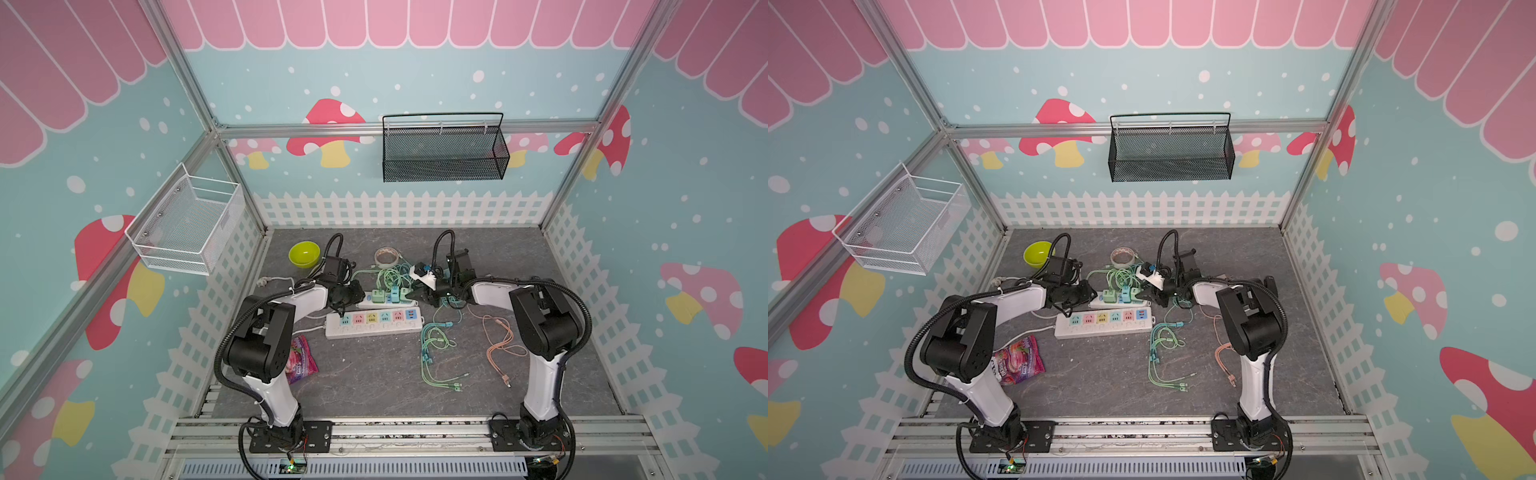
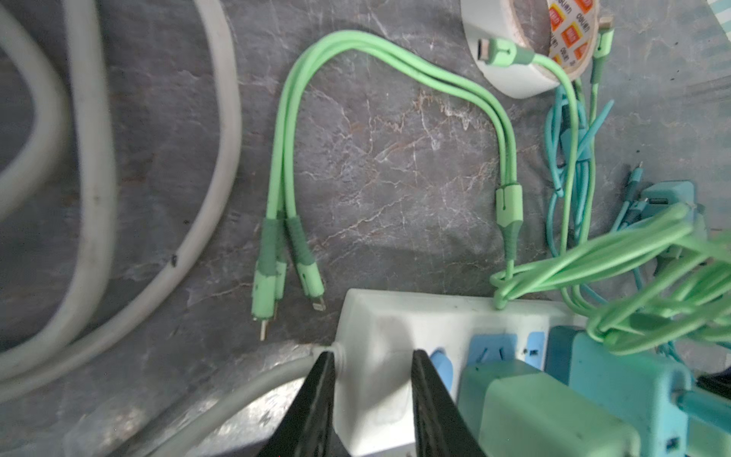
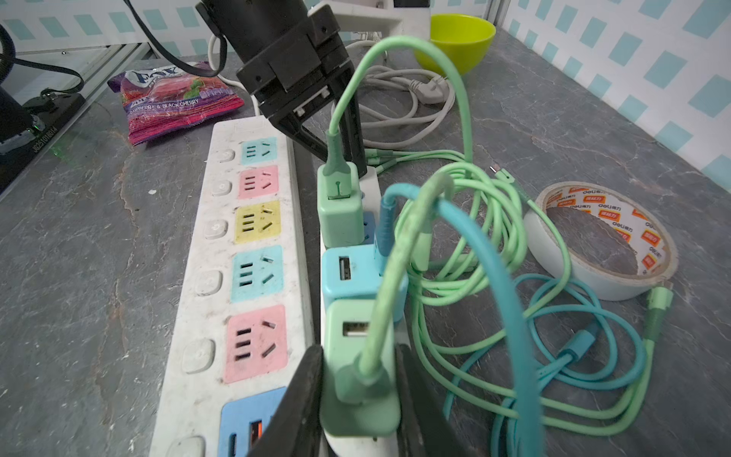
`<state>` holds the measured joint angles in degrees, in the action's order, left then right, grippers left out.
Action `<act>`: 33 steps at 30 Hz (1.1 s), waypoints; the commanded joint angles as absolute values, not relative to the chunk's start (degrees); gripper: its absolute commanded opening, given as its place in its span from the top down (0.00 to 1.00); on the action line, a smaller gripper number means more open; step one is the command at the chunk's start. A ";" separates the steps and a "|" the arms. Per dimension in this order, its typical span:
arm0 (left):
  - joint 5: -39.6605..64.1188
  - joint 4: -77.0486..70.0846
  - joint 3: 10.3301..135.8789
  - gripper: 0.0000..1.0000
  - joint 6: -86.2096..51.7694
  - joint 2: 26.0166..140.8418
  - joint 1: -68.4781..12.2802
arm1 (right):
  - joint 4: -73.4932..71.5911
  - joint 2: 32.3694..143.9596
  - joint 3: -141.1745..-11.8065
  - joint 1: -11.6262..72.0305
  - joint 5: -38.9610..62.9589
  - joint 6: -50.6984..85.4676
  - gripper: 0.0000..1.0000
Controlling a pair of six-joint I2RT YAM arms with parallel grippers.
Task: Insert plugs into power strip
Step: Insert the plug into the socket.
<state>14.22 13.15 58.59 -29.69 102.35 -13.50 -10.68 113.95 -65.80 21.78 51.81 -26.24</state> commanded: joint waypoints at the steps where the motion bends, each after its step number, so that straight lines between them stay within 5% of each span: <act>1: 12.47 16.17 59.32 0.68 -28.74 103.15 -12.79 | -6.36 114.07 -64.81 21.62 48.82 -28.79 1.00; 33: 13.97 18.55 58.89 0.67 -27.77 96.44 -10.84 | 14.53 114.70 -73.45 23.90 34.95 -31.11 1.00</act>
<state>14.31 17.82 58.65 -28.25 98.02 -11.27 8.54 113.75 -74.76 24.01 42.28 -28.40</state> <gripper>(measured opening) 0.329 0.281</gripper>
